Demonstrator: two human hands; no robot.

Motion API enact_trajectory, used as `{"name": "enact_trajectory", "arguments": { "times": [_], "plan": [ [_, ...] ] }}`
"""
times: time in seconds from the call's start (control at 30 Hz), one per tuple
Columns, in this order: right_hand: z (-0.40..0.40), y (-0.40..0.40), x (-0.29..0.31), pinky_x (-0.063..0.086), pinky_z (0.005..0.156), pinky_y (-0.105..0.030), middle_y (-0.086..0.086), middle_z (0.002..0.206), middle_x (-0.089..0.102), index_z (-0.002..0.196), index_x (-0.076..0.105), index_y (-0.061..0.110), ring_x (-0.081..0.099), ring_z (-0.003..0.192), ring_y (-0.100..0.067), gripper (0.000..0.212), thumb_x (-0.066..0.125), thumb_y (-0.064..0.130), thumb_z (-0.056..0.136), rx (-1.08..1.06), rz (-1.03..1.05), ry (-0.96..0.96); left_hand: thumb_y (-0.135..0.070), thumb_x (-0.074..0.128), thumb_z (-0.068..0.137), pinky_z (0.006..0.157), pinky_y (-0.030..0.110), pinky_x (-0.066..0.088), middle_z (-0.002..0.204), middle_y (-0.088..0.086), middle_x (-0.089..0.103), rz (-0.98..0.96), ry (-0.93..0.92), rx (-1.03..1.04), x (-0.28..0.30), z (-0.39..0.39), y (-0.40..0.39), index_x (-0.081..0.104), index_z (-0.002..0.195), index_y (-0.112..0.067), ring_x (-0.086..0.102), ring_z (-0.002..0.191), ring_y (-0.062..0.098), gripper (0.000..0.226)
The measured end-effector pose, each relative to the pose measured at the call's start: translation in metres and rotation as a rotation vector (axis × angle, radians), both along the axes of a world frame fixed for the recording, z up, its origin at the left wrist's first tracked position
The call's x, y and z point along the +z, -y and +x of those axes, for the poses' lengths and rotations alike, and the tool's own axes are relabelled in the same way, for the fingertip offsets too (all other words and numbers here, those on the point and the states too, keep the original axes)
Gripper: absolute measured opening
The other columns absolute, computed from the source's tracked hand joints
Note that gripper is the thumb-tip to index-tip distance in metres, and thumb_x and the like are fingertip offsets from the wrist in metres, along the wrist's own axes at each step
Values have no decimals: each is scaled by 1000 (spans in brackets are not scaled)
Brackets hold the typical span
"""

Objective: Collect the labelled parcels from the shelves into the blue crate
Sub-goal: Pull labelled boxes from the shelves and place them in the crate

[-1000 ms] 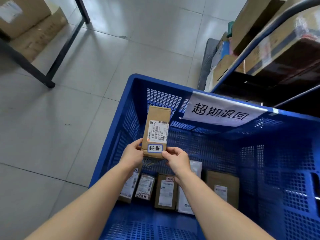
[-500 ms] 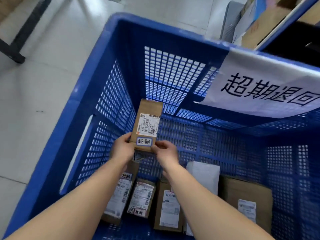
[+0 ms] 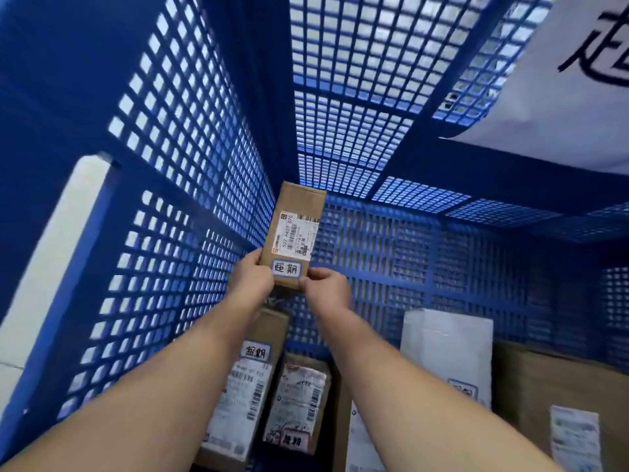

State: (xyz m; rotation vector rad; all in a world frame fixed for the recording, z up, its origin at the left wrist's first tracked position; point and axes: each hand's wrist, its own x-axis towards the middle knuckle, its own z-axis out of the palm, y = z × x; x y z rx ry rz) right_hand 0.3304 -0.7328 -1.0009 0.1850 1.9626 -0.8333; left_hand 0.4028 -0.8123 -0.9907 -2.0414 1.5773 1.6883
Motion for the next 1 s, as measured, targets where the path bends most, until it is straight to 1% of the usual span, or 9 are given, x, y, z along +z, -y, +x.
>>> {"name": "enact_trajectory", "arguments": {
  "times": [0.13, 0.23, 0.3, 0.43, 0.6, 0.7, 0.8, 0.87, 1.0],
  "plan": [
    [0, 9, -15, 50, 70, -35, -1, 95, 71, 102, 70, 16, 60, 80, -20, 21, 60, 6, 86, -26, -4, 135, 0, 47, 84, 86, 40, 55, 105, 2, 70, 48, 22, -69, -22, -1, 5, 61, 95, -29, 64, 96, 24, 34],
    [1, 13, -18, 46, 59, -29, -6, 102, 68, 115, 63, 14, 55, 71, -17, 32, 48, 2, 90, -158, -63, 316, -5, 49, 82, 97, 46, 49, 117, 5, 65, 35, 113, -152, -36, 0, 6, 53, 122, -21, 60, 107, 28, 43],
    [2, 12, -18, 48, 64, -29, -7, 99, 62, 124, 58, 15, 46, 61, -12, 40, 42, 0, 91, -185, -72, 344, -6, 47, 81, 98, 47, 48, 122, 6, 61, 42, 145, -163, -39, -1, 5, 42, 135, -19, 57, 111, 30, 55],
    [-4, 3, 1, 49, 81, -34, -3, 82, 56, 128, 51, 13, 45, 63, -10, 40, 35, -2, 95, -209, -47, 371, -2, 44, 79, 92, 46, 52, 114, 6, 64, 18, 138, -125, -20, -6, -4, 49, 123, -17, 60, 103, 29, 47],
    [-14, -11, 55, 52, 66, -29, 1, 76, 52, 128, 53, 7, 49, 65, -10, 36, 40, -2, 95, -186, -73, 318, -1, 55, 79, 87, 43, 55, 101, 0, 68, 19, 88, -111, 25, -11, -14, 60, 109, -24, 64, 93, 25, 38],
    [-18, -15, 90, 47, 58, -25, 0, 77, 54, 120, 57, 6, 50, 65, -11, 29, 45, -1, 94, -195, -93, 282, 0, 53, 77, 91, 47, 54, 119, 5, 65, 45, 39, -113, 59, -14, -15, 56, 125, -21, 64, 102, 28, 52],
    [-24, -15, 130, 45, 57, -29, -3, 83, 58, 111, 58, 15, 50, 64, -16, 27, 42, 2, 93, -193, -66, 258, 5, 42, 87, 92, 45, 53, 127, 9, 59, 105, 14, -55, 122, -26, -22, 52, 130, -15, 62, 107, 33, 49],
    [-28, -16, 160, 43, 57, -31, -4, 83, 59, 107, 57, 17, 51, 63, -17, 23, 41, 6, 94, -182, -58, 234, 4, 43, 90, 80, 39, 53, 122, 10, 61, 127, -30, -20, 154, -33, -27, 53, 127, -12, 64, 97, 30, 42],
    [-42, -23, 225, 52, 70, -32, -4, 91, 61, 99, 57, 19, 57, 76, -18, 9, 50, 16, 94, -132, -76, 129, 3, 50, 90, 53, 22, 47, 85, 2, 59, 114, -129, 1, 223, -46, -34, 56, 116, -8, 54, 66, 14, 29]
  ]
}}
